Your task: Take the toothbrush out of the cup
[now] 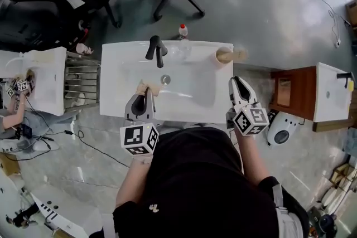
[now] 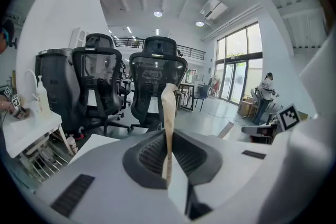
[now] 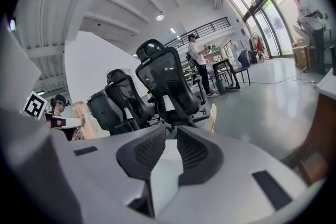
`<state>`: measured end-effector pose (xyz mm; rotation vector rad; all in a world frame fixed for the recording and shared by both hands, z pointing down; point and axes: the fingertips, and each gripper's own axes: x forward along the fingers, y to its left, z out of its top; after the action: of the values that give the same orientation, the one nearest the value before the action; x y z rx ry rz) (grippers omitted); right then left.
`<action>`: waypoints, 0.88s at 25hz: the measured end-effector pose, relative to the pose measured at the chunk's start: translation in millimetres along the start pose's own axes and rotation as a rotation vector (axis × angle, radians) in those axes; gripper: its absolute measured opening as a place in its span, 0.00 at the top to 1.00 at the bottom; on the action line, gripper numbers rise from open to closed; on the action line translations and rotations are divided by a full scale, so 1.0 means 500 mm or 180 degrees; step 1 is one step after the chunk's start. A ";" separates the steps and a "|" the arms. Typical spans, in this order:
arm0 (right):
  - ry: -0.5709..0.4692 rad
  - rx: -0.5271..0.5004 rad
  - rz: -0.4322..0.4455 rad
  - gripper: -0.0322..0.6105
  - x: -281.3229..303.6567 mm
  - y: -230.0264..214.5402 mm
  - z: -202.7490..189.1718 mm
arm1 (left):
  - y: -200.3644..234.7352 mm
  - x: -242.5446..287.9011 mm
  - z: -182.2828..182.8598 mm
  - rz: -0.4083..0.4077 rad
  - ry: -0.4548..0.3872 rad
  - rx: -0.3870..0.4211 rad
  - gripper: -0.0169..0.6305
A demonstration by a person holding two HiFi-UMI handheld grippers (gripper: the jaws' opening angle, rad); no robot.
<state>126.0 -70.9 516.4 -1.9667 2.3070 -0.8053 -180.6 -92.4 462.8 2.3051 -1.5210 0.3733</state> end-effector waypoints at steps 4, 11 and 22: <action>0.0088 0.0034 -0.0109 0.84 0.036 -0.049 -0.009 | 0.018 -0.022 -0.016 0.0186 0.0043 -0.0053 0.91; 0.0340 0.0081 -0.0293 0.72 0.097 -0.114 -0.038 | 0.042 -0.052 -0.044 0.0453 0.0130 -0.0157 0.91; 0.0481 0.0093 -0.0394 0.69 0.166 -0.177 -0.051 | 0.049 -0.074 -0.083 0.0687 0.0267 -0.0248 0.91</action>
<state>181.7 -145.3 598.6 -2.1235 2.2530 -1.0245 -218.8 -52.8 488.8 2.0461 -1.7154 0.4521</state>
